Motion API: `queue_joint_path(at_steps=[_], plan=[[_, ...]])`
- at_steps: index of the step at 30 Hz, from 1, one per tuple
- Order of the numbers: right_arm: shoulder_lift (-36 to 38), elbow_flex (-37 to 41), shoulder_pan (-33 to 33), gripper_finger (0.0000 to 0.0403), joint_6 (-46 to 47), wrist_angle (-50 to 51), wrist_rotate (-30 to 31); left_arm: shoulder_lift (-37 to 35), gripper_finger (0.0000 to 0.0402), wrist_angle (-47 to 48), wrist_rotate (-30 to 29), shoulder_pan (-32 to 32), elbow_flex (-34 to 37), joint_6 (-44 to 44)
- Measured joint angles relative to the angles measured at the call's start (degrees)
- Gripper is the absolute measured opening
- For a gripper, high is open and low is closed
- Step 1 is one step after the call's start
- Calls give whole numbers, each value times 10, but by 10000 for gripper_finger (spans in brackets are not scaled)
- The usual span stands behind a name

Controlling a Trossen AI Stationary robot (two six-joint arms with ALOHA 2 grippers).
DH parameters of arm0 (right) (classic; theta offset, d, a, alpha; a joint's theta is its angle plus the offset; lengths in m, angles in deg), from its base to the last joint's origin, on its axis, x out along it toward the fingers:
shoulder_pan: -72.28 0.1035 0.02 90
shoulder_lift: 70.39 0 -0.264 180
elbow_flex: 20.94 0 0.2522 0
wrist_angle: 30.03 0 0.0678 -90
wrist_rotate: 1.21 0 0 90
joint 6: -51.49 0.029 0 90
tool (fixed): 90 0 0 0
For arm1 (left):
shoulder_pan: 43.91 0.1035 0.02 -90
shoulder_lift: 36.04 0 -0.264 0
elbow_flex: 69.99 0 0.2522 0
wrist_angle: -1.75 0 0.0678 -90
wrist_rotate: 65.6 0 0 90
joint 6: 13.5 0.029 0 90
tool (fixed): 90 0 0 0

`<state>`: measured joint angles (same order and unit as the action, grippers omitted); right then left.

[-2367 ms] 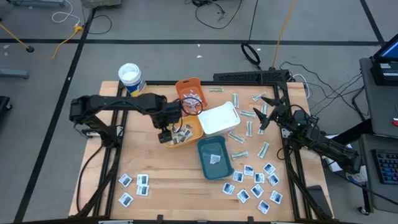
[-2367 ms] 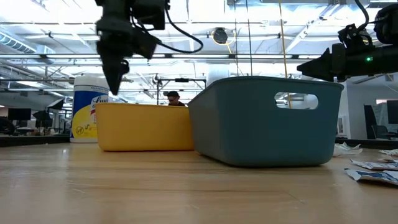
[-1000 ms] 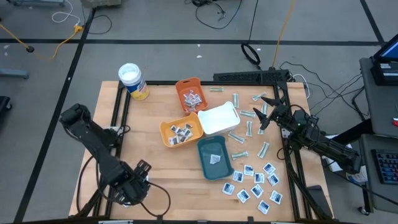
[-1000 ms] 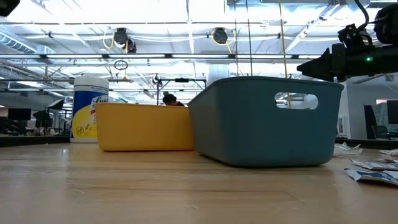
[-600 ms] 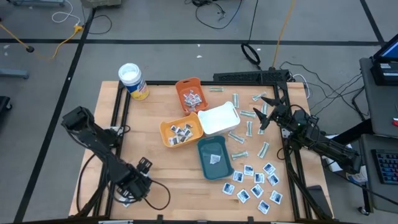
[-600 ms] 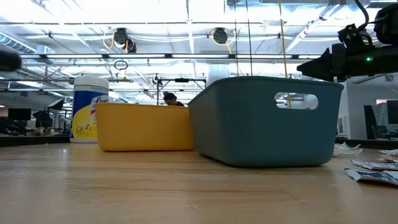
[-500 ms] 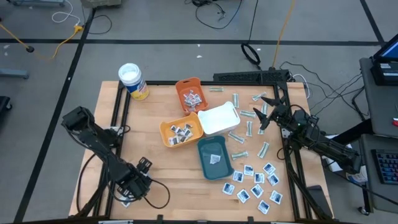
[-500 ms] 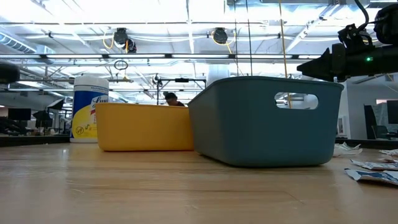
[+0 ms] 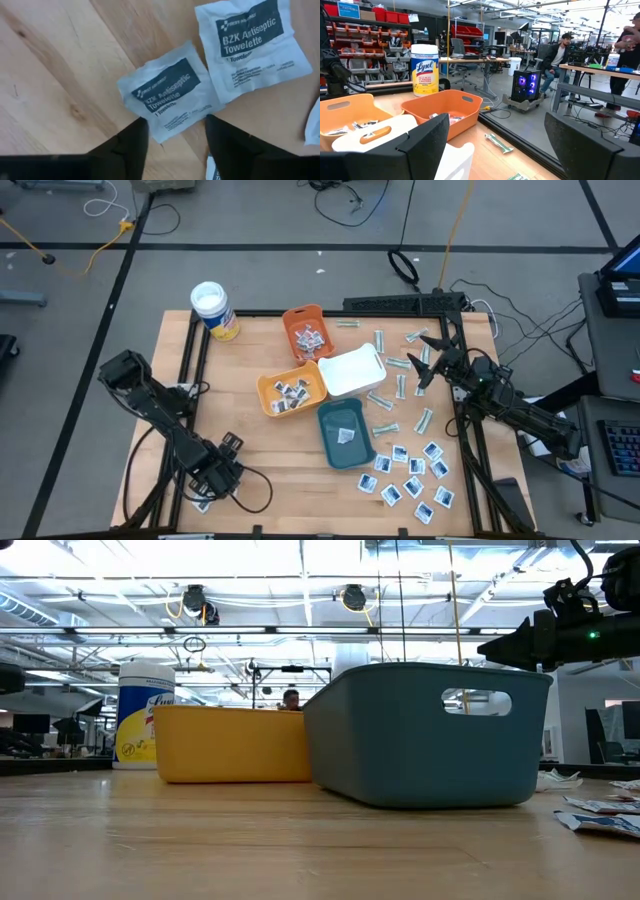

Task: Pick & Place First Aid Supplies
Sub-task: Put the black towelette pack into the yellow bin

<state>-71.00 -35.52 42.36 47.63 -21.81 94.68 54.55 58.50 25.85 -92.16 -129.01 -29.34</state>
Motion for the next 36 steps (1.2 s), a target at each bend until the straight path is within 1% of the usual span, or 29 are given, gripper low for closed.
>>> queue_joint_path(at_steps=[4,12,13,18,23,29,36], plan=[[0,0,0,322,0,0,0,0,134,1,-3,0,0,0],[0,0,0,322,0,0,0,0,18,4,-12,0,0,-28],[0,0,0,322,0,0,0,0,11,4,-11,1,0,-29],[0,0,0,322,0,0,0,-14,7,20,3,4,-1,-54],[0,0,0,322,0,0,0,-50,5,86,17,7,-34,-72],[0,0,0,322,0,0,0,-86,4,172,31,10,-106,-90],[0,0,0,322,0,0,0,-106,3,288,31,32,-217,-109]])
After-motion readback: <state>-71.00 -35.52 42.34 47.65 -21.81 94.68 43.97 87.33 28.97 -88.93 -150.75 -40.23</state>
